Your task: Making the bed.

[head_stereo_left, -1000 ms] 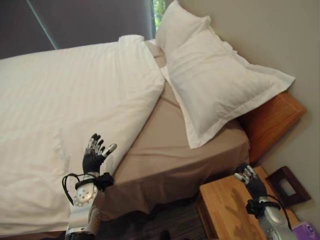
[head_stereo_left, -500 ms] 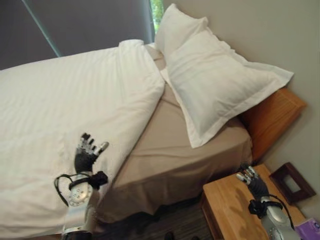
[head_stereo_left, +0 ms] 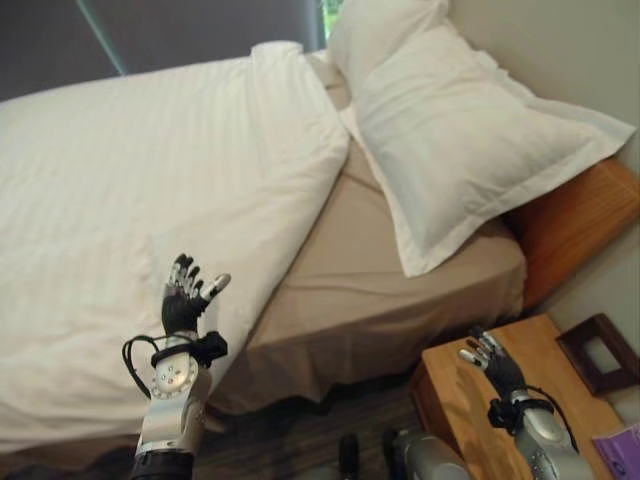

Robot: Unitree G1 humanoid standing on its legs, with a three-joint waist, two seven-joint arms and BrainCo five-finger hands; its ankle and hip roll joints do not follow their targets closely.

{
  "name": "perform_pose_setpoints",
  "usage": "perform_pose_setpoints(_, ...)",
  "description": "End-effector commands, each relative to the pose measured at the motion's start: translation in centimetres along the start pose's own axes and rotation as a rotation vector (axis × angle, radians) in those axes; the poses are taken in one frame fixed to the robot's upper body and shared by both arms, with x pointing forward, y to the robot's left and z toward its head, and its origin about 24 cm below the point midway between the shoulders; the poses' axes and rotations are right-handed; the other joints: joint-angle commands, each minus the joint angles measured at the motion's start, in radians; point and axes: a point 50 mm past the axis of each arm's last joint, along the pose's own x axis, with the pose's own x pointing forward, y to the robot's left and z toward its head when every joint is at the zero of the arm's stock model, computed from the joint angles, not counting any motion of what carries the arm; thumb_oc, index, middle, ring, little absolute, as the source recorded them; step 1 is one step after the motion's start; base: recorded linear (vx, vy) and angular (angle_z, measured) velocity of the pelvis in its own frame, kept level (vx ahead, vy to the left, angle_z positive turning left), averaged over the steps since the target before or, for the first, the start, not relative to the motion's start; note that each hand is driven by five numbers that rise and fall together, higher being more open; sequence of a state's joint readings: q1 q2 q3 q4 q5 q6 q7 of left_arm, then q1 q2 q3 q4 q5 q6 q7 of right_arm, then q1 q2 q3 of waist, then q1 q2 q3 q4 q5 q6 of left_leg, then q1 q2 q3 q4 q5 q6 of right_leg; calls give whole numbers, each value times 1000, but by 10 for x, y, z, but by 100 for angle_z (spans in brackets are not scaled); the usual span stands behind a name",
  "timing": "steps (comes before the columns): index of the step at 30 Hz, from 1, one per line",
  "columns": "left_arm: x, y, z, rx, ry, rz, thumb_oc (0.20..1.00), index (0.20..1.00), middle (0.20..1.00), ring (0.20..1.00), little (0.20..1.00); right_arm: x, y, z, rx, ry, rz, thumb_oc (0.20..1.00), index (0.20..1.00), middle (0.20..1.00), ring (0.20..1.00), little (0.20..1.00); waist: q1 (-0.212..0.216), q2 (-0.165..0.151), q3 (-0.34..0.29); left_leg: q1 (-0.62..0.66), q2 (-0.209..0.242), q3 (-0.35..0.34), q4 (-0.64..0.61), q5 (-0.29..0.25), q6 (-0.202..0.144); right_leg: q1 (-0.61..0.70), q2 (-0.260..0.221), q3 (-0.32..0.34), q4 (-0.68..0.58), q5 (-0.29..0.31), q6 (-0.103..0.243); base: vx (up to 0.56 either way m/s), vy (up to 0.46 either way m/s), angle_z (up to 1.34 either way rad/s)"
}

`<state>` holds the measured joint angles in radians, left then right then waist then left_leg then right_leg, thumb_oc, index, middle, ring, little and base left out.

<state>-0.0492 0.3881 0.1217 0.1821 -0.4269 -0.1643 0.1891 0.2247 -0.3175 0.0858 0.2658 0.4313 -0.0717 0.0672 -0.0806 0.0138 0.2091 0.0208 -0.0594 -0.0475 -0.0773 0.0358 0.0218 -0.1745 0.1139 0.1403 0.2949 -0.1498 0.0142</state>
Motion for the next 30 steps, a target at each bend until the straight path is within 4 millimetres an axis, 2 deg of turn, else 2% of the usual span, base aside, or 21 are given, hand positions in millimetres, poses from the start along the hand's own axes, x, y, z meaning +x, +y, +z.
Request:
perform_pose_setpoints(1, 10, -4, 25, -28, -134, -36, 1000, 1000, 1000, 1000, 1000, 8, -3, 19, 30, -109, -13, 1000, 1000, 1000, 1000, 1000, -4, -67, -45, -30, -4, 85, 262, -73, -69, 206, -104, -79, -330, 204, 69, -7, -143, 132)
perform_pose_setpoints(2, 13, -11, 26, -29, -134, -73, 1000, 1000, 1000, 1000, 1000, 9, -11, 24, 0, -117, -42, 1000, 1000, 1000, 1000, 1000, -11, -81, -38, -87, 54, 146, 316, -61, -80, 237, -132, -122, -365, 212, 67, -20, -56, 149)
perform_pose_setpoints(3, 13, -11, 26, -17, -133, -77, 1000, 1000, 1000, 1000, 1000, 10, -10, 29, 16, -140, -38, 1000, 1000, 1000, 1000, 1000, -8, -88, -39, -83, 95, 134, 330, -63, -81, 248, -148, -123, -370, 207, 67, 11, 42, 170)
perform_pose_setpoints(5, 12, -6, 25, -4, -128, -57, 1000, 1000, 1000, 1000, 1000, 9, -10, 29, 19, -135, -30, 1000, 1000, 1000, 1000, 1000, -12, -82, -50, -46, 159, 115, 284, -15, -101, 239, -160, -121, -354, 192, 65, 73, 107, 82)
perform_pose_setpoints(6, 13, -5, 26, 1, -129, -54, 1000, 1000, 1000, 1000, 1000, 8, -11, 28, 14, -126, -32, 1000, 1000, 1000, 1000, 1000, -17, -72, -56, -16, 185, 112, 245, 13, -111, 236, -161, -126, -357, 187, 66, 128, 217, -41)
perform_pose_setpoints(7, 15, -3, 30, 32, -138, -60, 1000, 1000, 1000, 1000, 1000, 5, -17, 23, -7, -101, -51, 1000, 1000, 1000, 1000, 1000, -28, -46, -70, 12, 231, 93, 138, 61, -132, 235, -169, -131, -363, 172, 76, 164, 298, -37)
perform_pose_setpoints(8, 22, 3, 39, 111, -163, -69, 1000, 1000, 1000, 1000, 1000, 0, -26, 20, -15, -85, -77, 1000, 1000, 1000, 1000, 1000, -45, -23, -73, 20, 241, 92, 89, 87, -155, 242, -182, -137, -363, 166, 85, 167, 329, -17)
perform_pose_setpoints(10, 27, 4, 47, 160, -186, -80, 1000, 1000, 1000, 1000, 1000, -2, -29, 19, -16, -80, -85, 1000, 1000, 1000, 1000, 1000, -53, -12, -74, 27, 237, 103, 72, 81, -160, 247, -188, -140, -363, 161, 88, 84, 176, 39)
perform_pose_setpoints(13, 42, 18, 68, 342, -227, -79, 1000, 1000, 1000, 1000, 1000, -3, -28, 13, -17, -56, -83, 1000, 1000, 1000, 1000, 1000, -64, 25, -81, 70, 212, 108, 3, 51, -157, 255, -198, -136, -368, 166, 91, 98, 218, 9)
perform_pose_setpoints(14, 42, 18, 68, 342, -227, -80, 1000, 1000, 1000, 1000, 1000, -3, -28, 13, -16, -56, -83, 1000, 1000, 1000, 1000, 1000, -63, 24, -79, 72, 211, 109, 2, 51, -157, 256, -198, -135, -369, 166, 92, 127, 305, -32)
perform_pose_setpoints(15, 52, 34, 81, 435, -226, -51, 1000, 1000, 1000, 1000, 1000, -5, -11, 0, 67, -21, -20, 1000, 1000, 1000, 1000, 1000, -63, 19, -83, 88, 187, 135, -6, 32, -145, 249, -209, -110, -377, 178, 105, 68, 164, -32)
perform_pose_setpoints(18, 58, 37, 87, 511, -228, -48, 1000, 1000, 1000, 1000, 1000, -4, -6, -4, 50, -1, 5, 1000, 1000, 1000, 1000, 1000, -62, 15, -84, 90, 182, 142, -10, 27, -141, 244, -211, -103, -378, 181, 110, 40, 125, -28)
perform_pose_setpoints(19, 65, 44, 99, 606, -240, -35, 1000, 1000, 1000, 1000, 1000, -3, -2, -5, 21, 13, 33, 1000, 1000, 1000, 1000, 1000, -61, 6, -88, 92, 174, 159, -10, 14, -134, 234, -217, -86, -377, 188, 119, 30, 96, -14)
perform_pose_setpoints(21, 70, 52, 101, 659, -216, -10, 1000, 1000, 1000, 1000, 1000, -6, 1, -8, 28, 21, 52, 1000, 1000, 1000, 1000, 1000, -66, -2, -95, 94, 167, 172, -10, 2, -130, 229, -220, -76, -381, 191, 126, 50, 105, -10)
perform_pose_setpoints(27, 82, 66, 106, 719, -171, 53, 1000, 1000, 1000, 1000, 1000, -13, -3, -16, 10, 55, 45, 1000, 1000, 1000, 1000, 1000, -77, -17, -101, 93, 161, 192, -10, -11, -125, 211, -226, -58, -382, 195, 143, 35, 58, -19)
perform_pose_setpoints(29, 88, 72, 109, 787, -142, 82, 1000, 1000, 1000, 1000, 1000, -16, -6, -18, -4, 66, 42, 1000, 1000, 1000, 1000, 1000, -81, -21, -100, 92, 160, 196, -10, -15, -123, 207, -228, -54, -382, 196, 147, 23, 69, -11)
perform_pose_setpoints(30, 97, 80, 121, 868, -120, 126, 1000, 1000, 1000, 1000, 1000, -15, -7, -16, -12, 66, 46, 1000, 1000, 1000, 1000, 1000, -89, -28, -88, 80, 162, 202, -10, -14, -123, 190, -227, -51, -382, 201, 152, -40, 52, -6)
